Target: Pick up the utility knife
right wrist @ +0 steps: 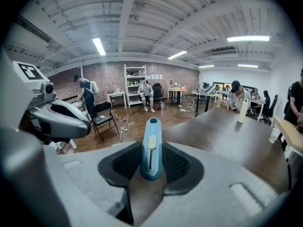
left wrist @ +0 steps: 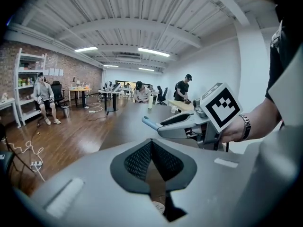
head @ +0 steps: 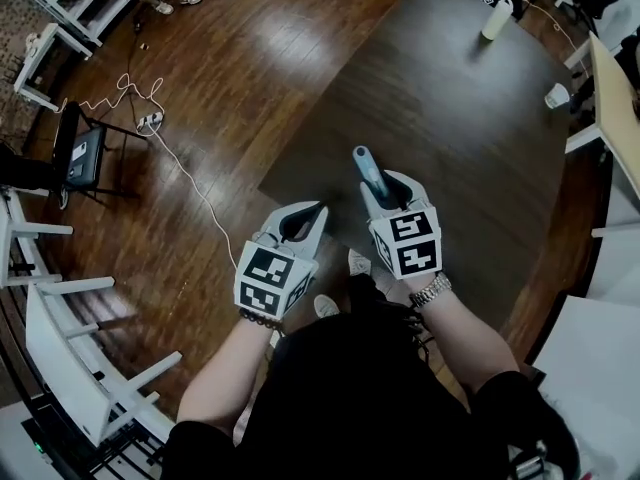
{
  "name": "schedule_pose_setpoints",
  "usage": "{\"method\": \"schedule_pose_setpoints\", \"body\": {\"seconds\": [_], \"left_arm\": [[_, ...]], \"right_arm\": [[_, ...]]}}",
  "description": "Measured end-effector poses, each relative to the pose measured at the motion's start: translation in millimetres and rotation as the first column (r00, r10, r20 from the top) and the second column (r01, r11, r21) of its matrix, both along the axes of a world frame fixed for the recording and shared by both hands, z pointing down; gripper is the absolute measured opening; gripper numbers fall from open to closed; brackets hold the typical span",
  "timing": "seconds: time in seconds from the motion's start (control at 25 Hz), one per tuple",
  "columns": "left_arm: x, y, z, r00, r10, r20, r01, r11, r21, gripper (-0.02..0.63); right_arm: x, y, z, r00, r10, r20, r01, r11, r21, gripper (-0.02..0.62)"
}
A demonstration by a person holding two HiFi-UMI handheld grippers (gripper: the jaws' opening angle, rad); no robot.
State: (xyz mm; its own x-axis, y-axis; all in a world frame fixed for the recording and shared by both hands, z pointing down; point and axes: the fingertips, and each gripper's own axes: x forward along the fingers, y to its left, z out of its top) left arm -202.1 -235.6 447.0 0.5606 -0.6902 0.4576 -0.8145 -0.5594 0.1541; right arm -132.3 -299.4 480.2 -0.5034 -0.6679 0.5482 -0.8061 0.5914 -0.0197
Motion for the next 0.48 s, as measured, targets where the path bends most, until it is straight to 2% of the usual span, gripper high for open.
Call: {"method": "schedule_pose_setpoints", "body": {"seconds": [0.24,0.48], "left_arm": [[-11.7,37.6,-24.7,0.999,0.006,-0.036,-0.003,0.998,0.057,0.017],[-2.3,54.5,-43.2,0.998,0.023,-0.062,-0.017,0.995,0.096,0.017]], "right_arm": [[-8.3,46.6,-42.5,1.0,0.01,0.003,-0.01,0.997,0.072,0.129],[-0.5,73.7,-73.9,1.0,0.013,0.025,-0.016,0.993,0.117,0.129]]}}
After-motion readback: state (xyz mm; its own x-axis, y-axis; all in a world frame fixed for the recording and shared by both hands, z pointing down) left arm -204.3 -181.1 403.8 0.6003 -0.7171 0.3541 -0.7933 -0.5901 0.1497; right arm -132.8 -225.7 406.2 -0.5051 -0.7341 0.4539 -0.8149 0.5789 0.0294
